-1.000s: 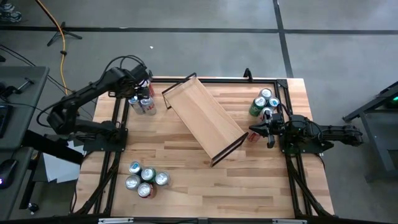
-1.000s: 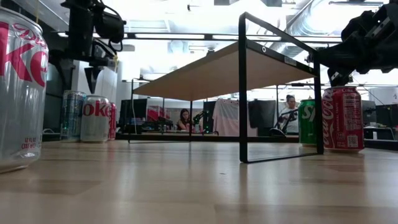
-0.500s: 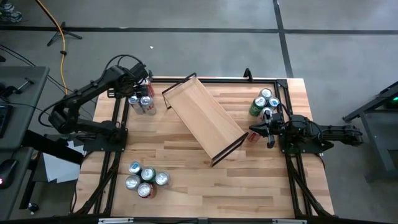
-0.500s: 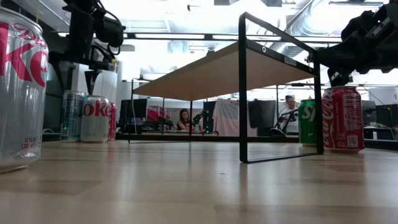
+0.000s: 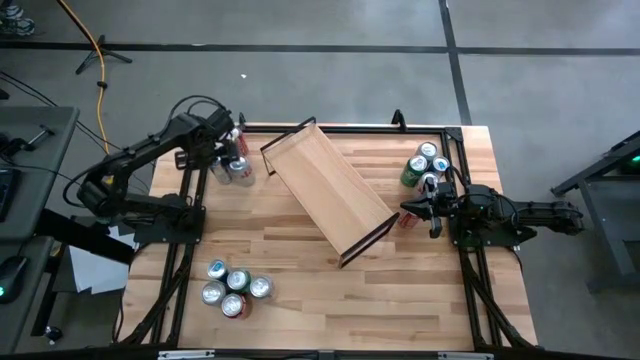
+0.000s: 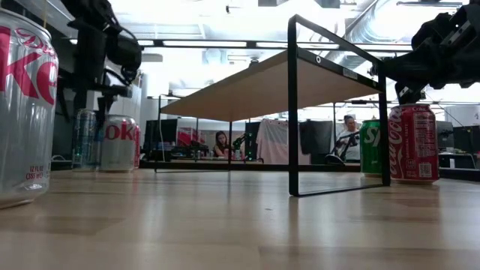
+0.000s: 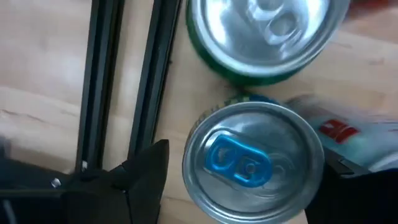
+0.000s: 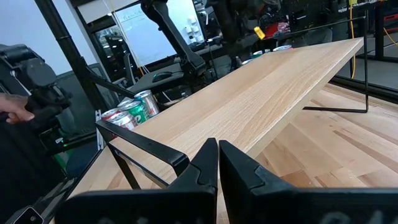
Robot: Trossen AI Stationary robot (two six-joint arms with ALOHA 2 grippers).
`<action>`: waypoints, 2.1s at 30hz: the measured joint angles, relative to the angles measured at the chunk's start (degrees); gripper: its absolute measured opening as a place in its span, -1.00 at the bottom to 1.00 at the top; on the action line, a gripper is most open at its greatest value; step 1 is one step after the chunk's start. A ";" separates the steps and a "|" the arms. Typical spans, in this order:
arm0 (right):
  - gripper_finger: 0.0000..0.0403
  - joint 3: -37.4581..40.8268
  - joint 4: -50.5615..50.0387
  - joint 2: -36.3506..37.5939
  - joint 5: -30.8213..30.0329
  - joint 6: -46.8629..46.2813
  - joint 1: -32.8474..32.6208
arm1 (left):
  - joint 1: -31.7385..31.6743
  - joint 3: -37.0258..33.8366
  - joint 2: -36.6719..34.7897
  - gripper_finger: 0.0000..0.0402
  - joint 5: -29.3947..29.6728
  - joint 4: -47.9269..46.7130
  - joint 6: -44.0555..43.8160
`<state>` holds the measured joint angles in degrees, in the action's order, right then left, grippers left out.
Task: Place canned beverage on shelf
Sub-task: Put the top left blue soda can on the shelf
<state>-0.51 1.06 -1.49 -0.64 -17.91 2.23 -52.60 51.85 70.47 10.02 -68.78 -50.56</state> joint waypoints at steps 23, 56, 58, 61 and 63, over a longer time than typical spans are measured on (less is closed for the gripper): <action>-1.00 -0.01 0.00 0.00 0.00 0.00 0.00 | 0.07 -0.93 -0.65 0.14 2.14 5.01 2.24; -1.00 -0.01 0.00 0.02 0.00 0.00 -0.01 | 0.10 19.42 -21.41 -0.26 -0.74 -4.99 9.82; -1.00 0.01 0.00 0.02 0.00 0.00 0.00 | 0.34 23.95 -21.25 -0.26 -3.43 -4.57 11.64; -1.00 -0.01 0.00 0.02 0.00 0.00 0.01 | 1.86 29.69 -20.40 -0.26 -8.30 -3.07 13.71; -1.00 -0.01 0.00 0.02 0.00 0.00 -0.01 | 3.78 32.45 -19.34 -0.26 -11.66 -0.20 14.13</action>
<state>-0.51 1.06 -1.48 -0.64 -17.91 2.23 -48.82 84.30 51.12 -1.64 -68.99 -36.42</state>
